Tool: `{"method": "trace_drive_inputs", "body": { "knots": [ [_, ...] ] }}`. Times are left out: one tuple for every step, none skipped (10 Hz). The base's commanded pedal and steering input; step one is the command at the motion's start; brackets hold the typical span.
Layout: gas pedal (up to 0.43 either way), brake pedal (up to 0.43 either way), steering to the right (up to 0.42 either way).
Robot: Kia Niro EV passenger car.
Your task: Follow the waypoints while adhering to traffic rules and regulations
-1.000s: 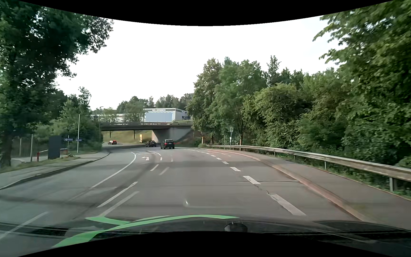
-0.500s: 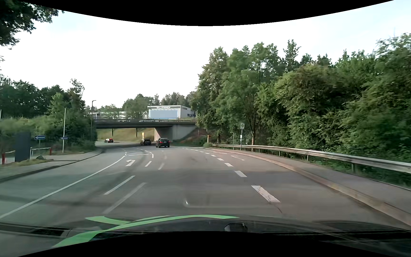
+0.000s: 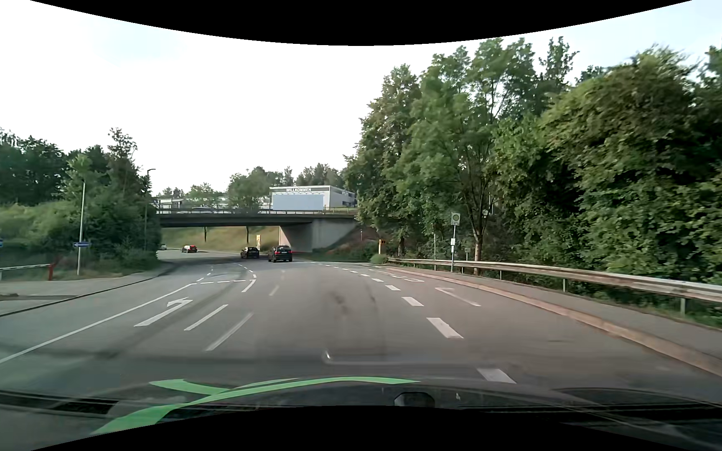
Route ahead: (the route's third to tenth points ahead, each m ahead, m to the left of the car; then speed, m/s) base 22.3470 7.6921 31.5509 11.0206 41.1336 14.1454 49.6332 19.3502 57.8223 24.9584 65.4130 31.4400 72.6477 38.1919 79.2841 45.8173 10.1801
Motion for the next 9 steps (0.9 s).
{"method": "trace_drive_inputs", "body": {
  "knots": [
    [0.000, 0.000, -0.047],
    [0.000, 0.000, -0.049],
    [0.000, 0.000, -0.050],
    [0.000, 0.000, -0.050],
    [0.000, 0.000, -0.051],
    [0.000, 0.000, -0.053],
    [0.000, 0.000, -0.053],
    [0.000, 0.000, -0.053],
    [0.000, 0.000, -0.053]
  ]
}}
